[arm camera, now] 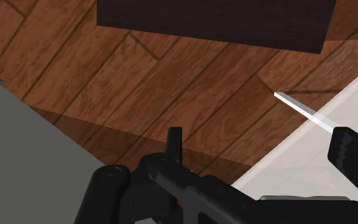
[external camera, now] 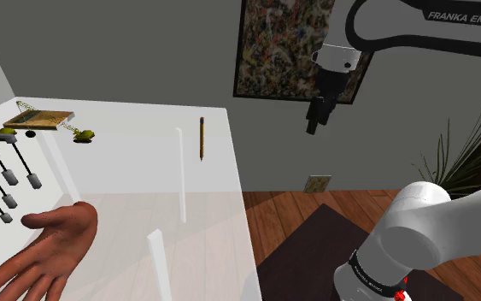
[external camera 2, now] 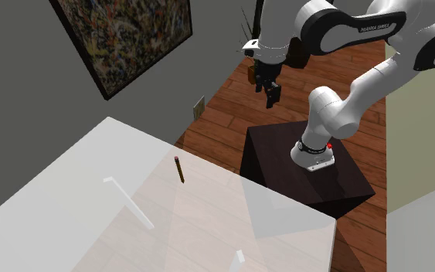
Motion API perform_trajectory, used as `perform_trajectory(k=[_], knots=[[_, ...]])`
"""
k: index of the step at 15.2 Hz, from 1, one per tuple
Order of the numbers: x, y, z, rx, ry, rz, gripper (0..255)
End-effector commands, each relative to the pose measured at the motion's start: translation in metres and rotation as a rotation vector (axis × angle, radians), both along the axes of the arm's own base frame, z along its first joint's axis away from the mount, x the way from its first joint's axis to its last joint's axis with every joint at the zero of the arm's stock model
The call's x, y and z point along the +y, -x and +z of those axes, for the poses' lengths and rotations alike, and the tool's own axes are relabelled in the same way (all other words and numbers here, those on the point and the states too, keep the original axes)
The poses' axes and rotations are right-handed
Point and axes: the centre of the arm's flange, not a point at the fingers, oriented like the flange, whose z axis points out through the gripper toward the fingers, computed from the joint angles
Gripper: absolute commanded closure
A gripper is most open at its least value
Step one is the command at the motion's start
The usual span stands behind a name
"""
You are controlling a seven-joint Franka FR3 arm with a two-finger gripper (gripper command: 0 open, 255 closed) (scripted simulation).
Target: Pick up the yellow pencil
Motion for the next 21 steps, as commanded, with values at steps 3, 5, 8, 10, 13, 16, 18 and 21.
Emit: perform_trajectory(k=[3, 5, 8, 10, 13, 16, 18, 21], knots=[[0.014, -0.021, -0.003, -0.007, 0.001, -0.013, 0], [0.028, -0.043, -0.005, -0.014, 0.002, -0.026, 0], [0.048, -0.075, -0.008, -0.025, 0.004, -0.045, 0], [0.061, -0.097, -0.011, -0.033, 0.005, -0.058, 0], [0.080, -0.130, -0.013, -0.043, 0.006, -0.078, 0], [0.098, -0.163, -0.016, -0.054, 0.008, -0.097, 0], [0.110, -0.186, -0.017, -0.061, 0.009, -0.110, 0], [0.127, -0.220, -0.019, -0.072, 0.011, -0.130, 0]])
